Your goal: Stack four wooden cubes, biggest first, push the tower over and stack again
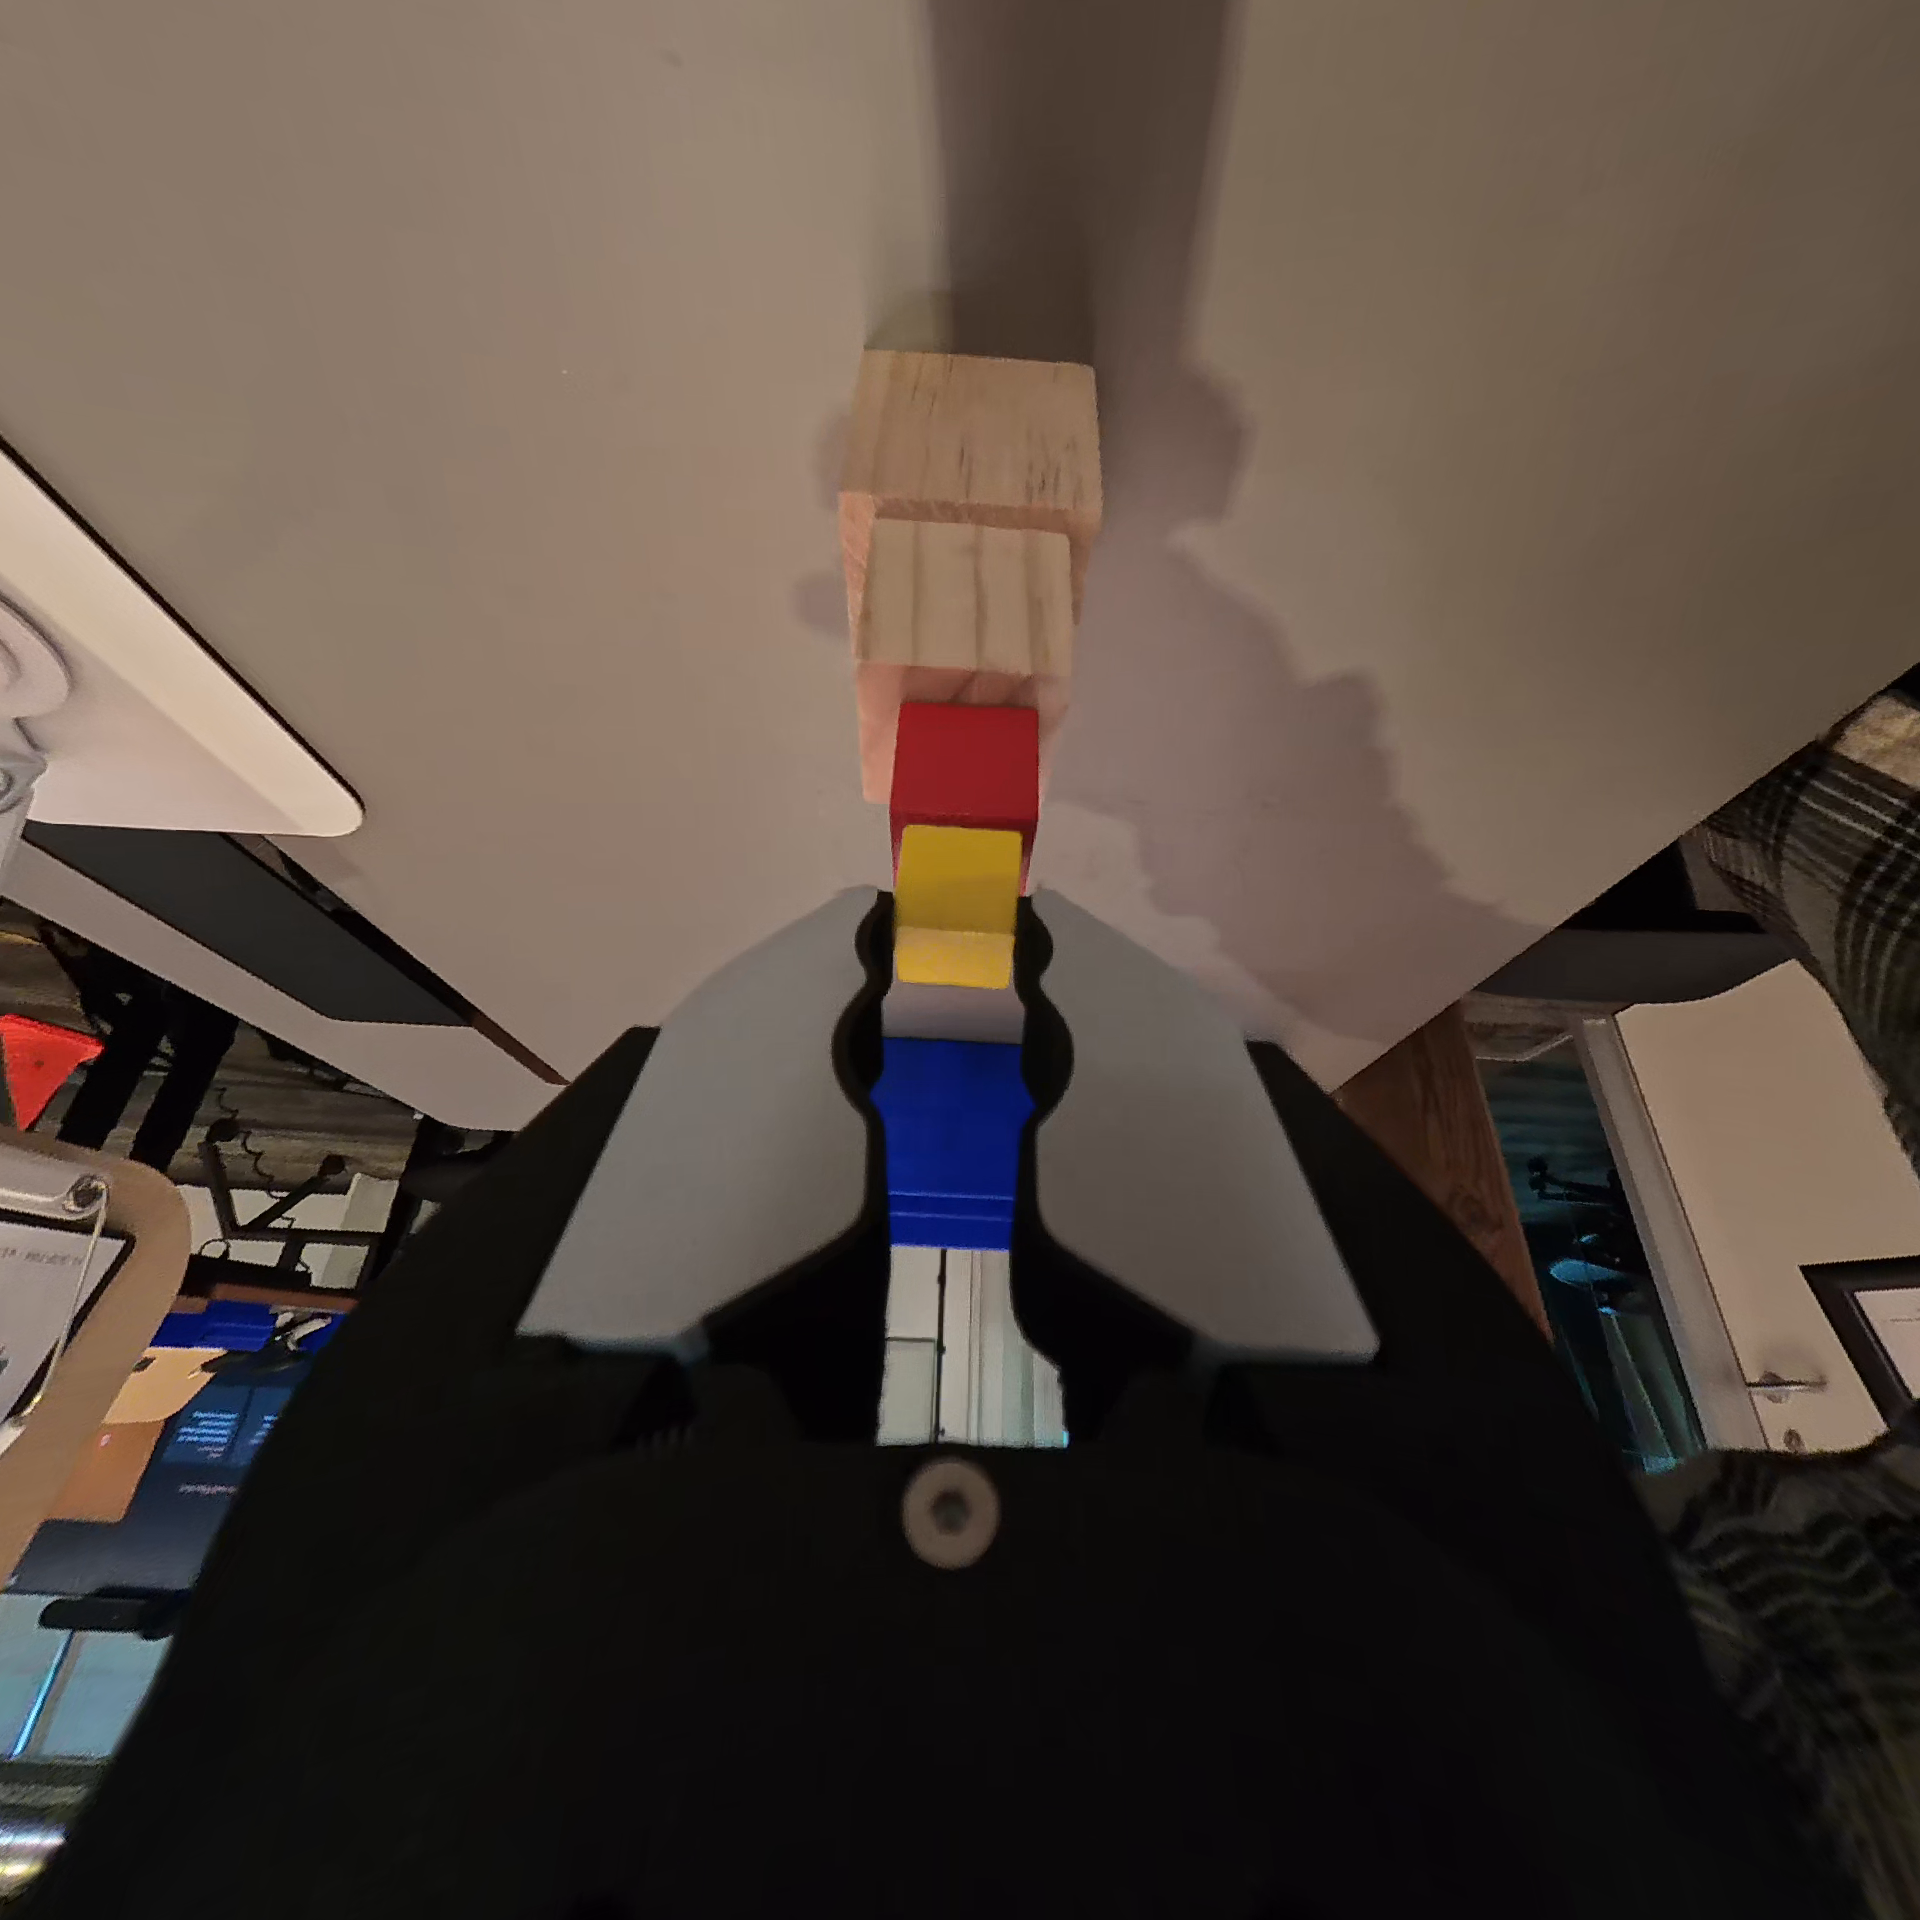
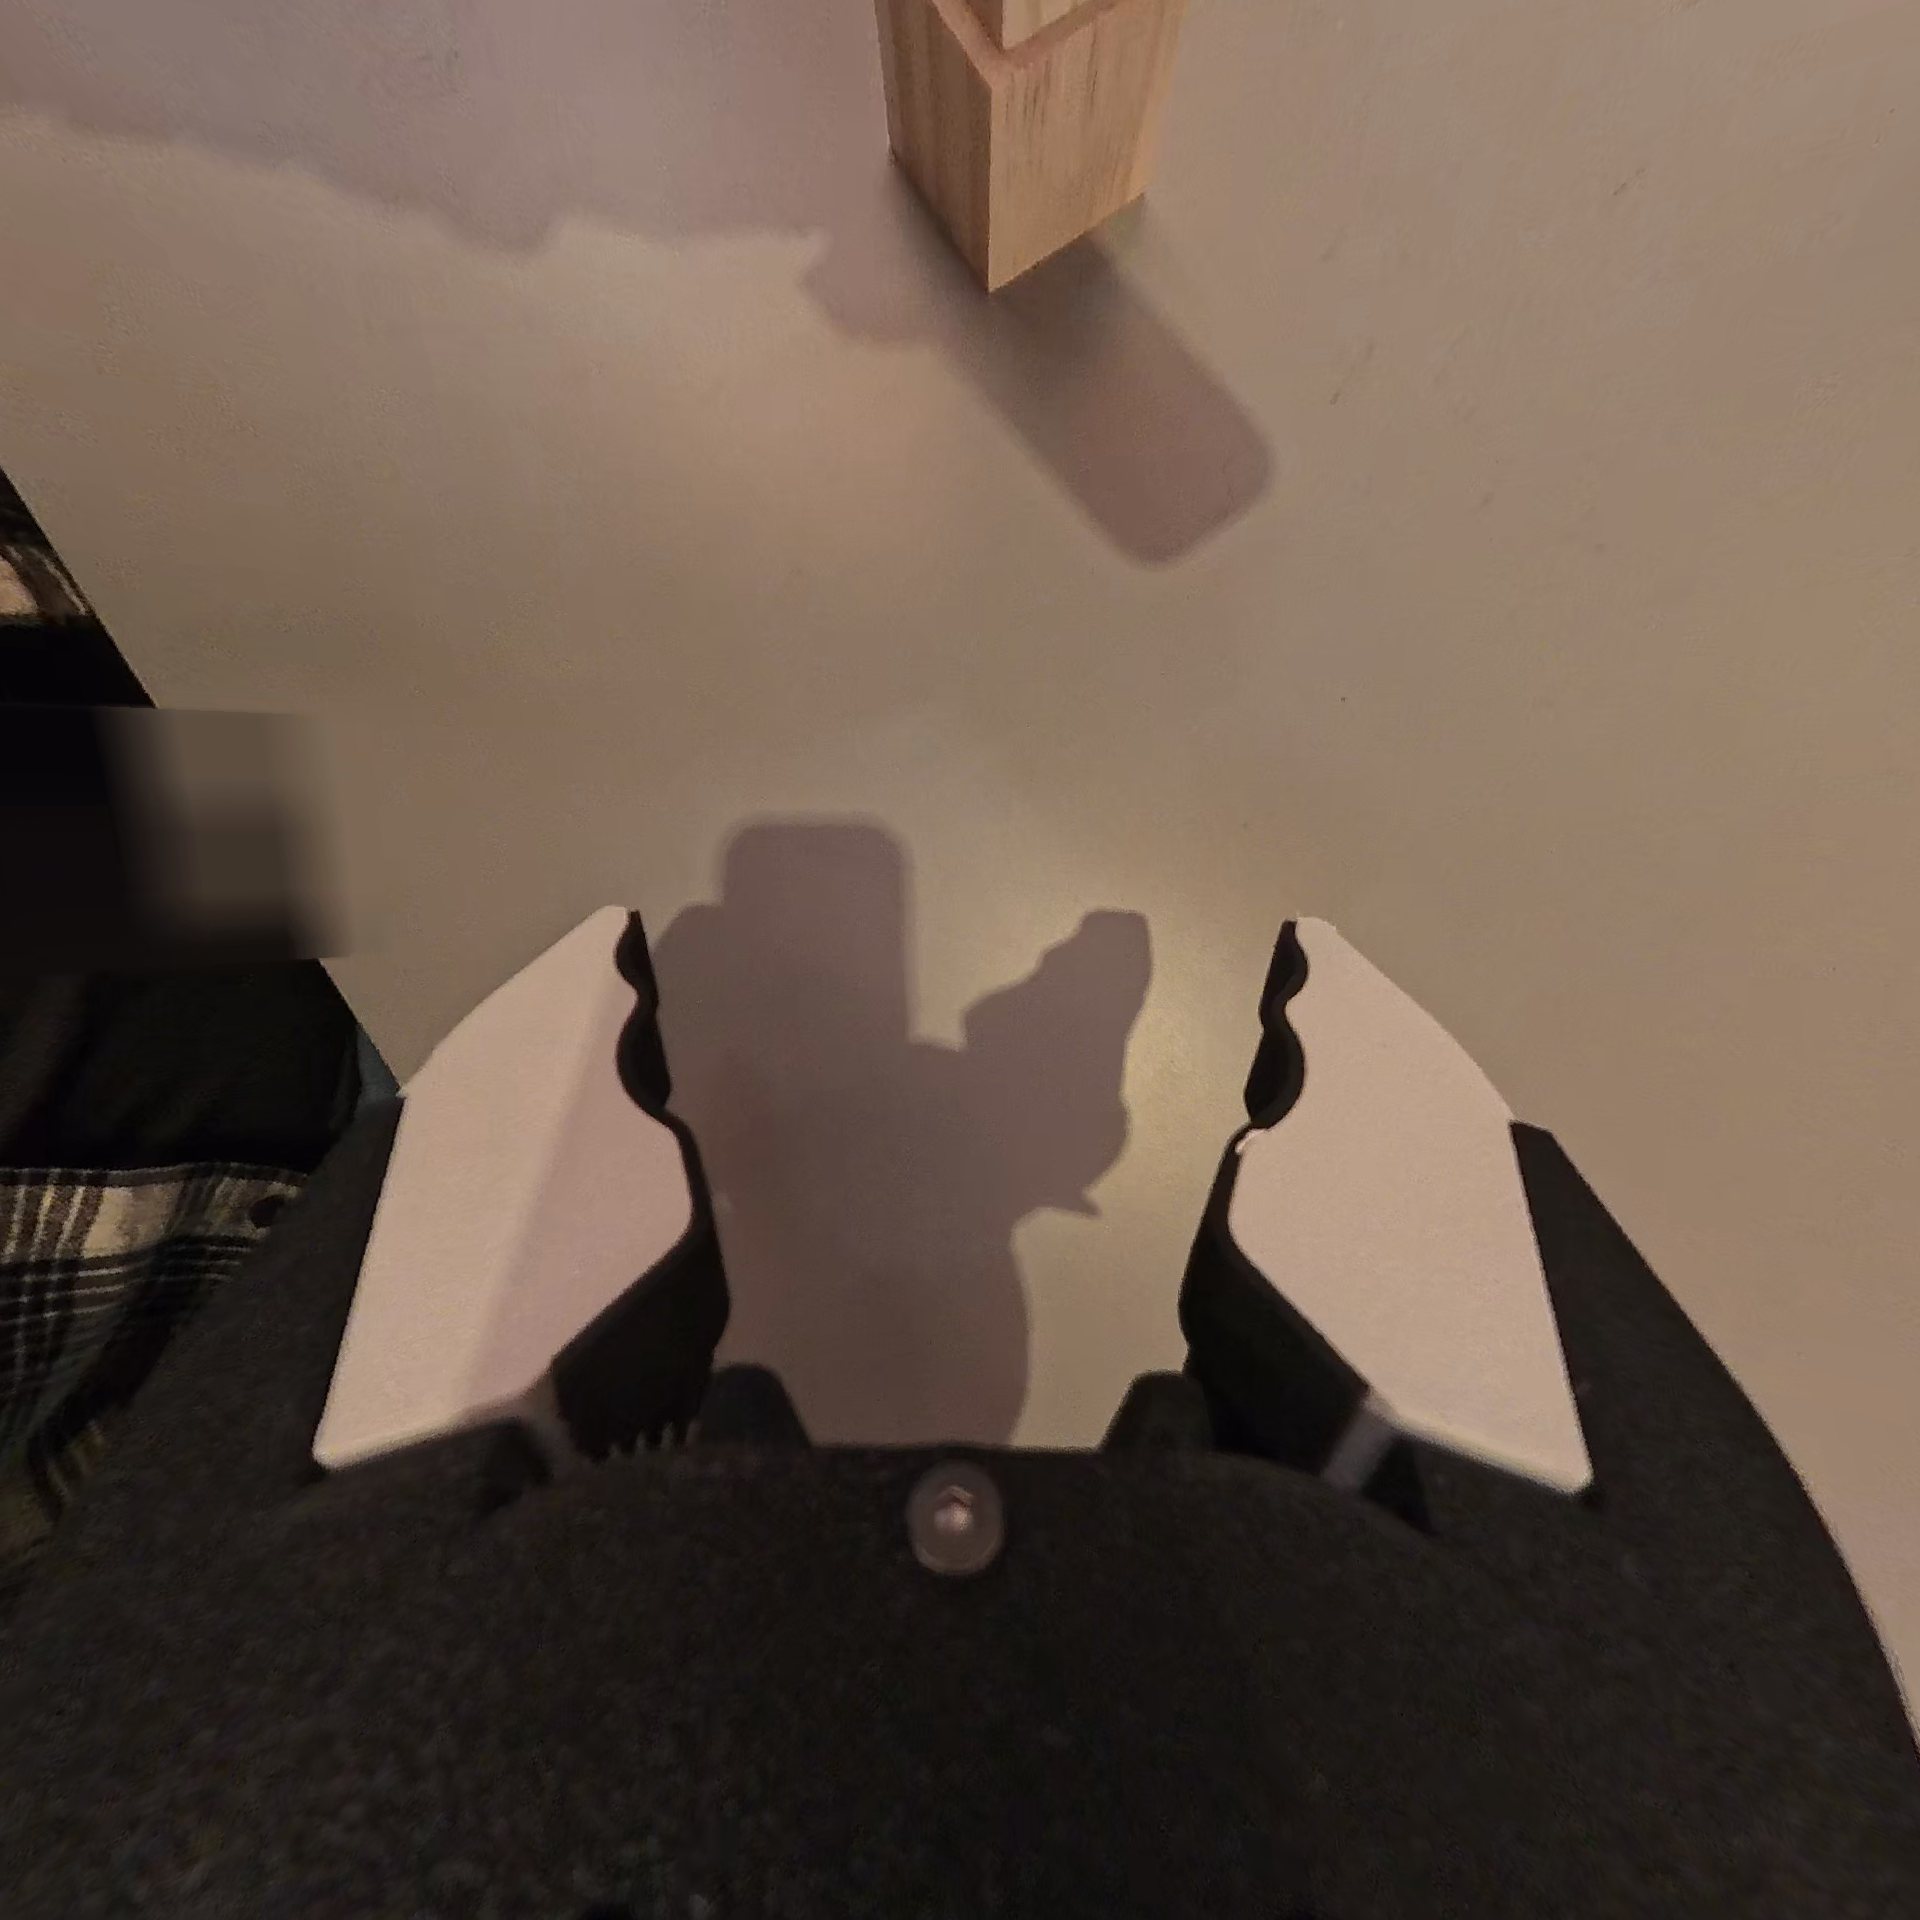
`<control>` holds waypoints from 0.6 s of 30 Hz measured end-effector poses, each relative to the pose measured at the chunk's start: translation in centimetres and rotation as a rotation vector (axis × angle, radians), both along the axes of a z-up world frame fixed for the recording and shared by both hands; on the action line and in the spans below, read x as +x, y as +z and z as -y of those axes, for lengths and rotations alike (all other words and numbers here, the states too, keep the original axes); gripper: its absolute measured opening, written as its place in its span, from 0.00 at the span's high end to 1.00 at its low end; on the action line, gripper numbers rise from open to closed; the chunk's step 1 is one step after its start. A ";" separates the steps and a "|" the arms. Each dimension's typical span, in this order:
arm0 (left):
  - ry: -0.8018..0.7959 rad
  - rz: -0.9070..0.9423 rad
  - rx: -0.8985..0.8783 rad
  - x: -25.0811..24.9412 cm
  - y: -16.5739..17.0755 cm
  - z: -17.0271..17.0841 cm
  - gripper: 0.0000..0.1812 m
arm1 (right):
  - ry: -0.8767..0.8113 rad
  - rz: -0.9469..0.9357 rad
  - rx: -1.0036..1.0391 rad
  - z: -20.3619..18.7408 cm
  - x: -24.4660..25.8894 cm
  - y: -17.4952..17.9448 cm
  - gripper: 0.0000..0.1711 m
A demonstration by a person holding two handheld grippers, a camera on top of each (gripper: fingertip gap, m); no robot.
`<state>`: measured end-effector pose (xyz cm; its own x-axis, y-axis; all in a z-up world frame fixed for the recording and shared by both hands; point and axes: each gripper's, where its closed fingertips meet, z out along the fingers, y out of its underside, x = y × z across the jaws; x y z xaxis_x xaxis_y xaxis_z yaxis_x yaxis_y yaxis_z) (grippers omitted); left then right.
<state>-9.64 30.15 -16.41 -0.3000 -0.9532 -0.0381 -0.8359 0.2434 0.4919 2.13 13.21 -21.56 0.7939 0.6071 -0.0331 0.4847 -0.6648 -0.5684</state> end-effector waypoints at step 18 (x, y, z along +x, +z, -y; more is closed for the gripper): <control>-0.026 0.001 -0.001 0.1 -0.1 0.0 0.88 | 0.001 0.004 -0.009 0.1 0.0 -0.2 0.36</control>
<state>-9.52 30.14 -16.52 -0.3250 -0.9450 -0.0377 -0.8298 0.2658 0.4908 2.16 13.14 -21.79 0.7938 0.6072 -0.0348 0.4876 -0.6695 -0.5604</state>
